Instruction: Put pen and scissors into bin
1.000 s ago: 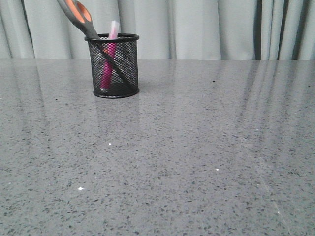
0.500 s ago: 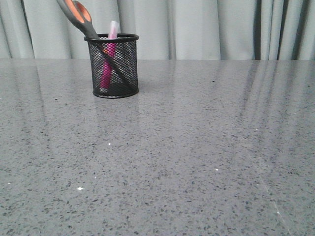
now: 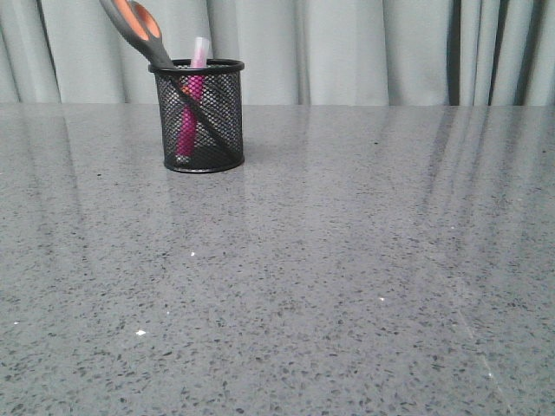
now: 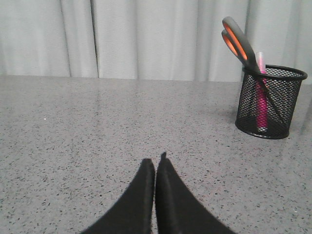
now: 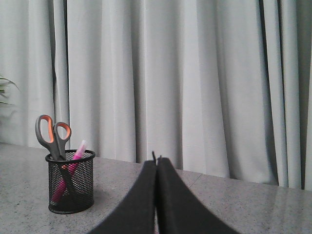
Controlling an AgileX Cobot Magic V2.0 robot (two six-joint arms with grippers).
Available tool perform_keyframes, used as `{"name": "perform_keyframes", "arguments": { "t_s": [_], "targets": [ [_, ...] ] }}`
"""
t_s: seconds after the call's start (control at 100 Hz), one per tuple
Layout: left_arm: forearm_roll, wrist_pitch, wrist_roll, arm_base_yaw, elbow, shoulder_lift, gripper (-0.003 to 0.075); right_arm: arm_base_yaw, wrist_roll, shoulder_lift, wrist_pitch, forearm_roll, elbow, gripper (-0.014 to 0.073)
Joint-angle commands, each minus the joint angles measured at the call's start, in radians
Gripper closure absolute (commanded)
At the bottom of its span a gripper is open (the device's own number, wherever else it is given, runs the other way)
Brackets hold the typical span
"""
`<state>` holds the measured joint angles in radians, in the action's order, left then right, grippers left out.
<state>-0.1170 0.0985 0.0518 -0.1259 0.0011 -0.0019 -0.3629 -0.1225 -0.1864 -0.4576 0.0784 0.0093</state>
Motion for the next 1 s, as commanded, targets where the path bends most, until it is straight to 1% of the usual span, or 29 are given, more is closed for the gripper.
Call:
{"name": "perform_keyframes", "arguments": {
  "t_s": [0.0, 0.15, 0.25, 0.31, 0.45, 0.53, 0.63, 0.74, 0.99],
  "targets": [
    [-0.008, -0.079, -0.011, 0.013, 0.024, -0.029, 0.0742, 0.007, -0.006, -0.011, -0.077, -0.001, -0.002, 0.0669],
    [-0.008, -0.079, -0.011, 0.013, 0.024, -0.029, 0.0742, 0.007, -0.006, -0.011, -0.09, 0.024, 0.006, 0.0669],
    [-0.008, -0.079, -0.011, 0.013, 0.024, -0.029, 0.0742, 0.021, -0.006, -0.011, -0.014, 0.047, 0.008, 0.0669],
    [-0.008, -0.079, -0.011, 0.013, 0.024, -0.029, 0.0742, 0.071, -0.006, -0.011, 0.069, 0.051, 0.006, 0.0669],
    [-0.008, -0.079, -0.011, 0.013, 0.024, -0.029, 0.0742, 0.199, -0.006, 0.003, 0.159, 0.046, 0.006, 0.0669],
    [-0.008, -0.079, -0.011, 0.013, 0.024, -0.029, 0.0742, 0.257, -0.006, 0.057, 0.215, 0.035, 0.006, 0.0669],
    [-0.008, -0.079, -0.011, 0.013, 0.024, -0.029, 0.0742, 0.304, -0.006, 0.139, 0.337, 0.004, 0.012, 0.0669],
    [-0.008, -0.079, -0.011, 0.013, 0.024, -0.029, 0.0741, 0.314, -0.006, 0.219, 0.458, -0.033, 0.017, 0.0669],
    [-0.008, -0.079, -0.011, 0.013, 0.024, -0.027, 0.0742, 0.314, 0.005, 0.215, 0.526, -0.042, 0.017, 0.0669]
  ]
}}
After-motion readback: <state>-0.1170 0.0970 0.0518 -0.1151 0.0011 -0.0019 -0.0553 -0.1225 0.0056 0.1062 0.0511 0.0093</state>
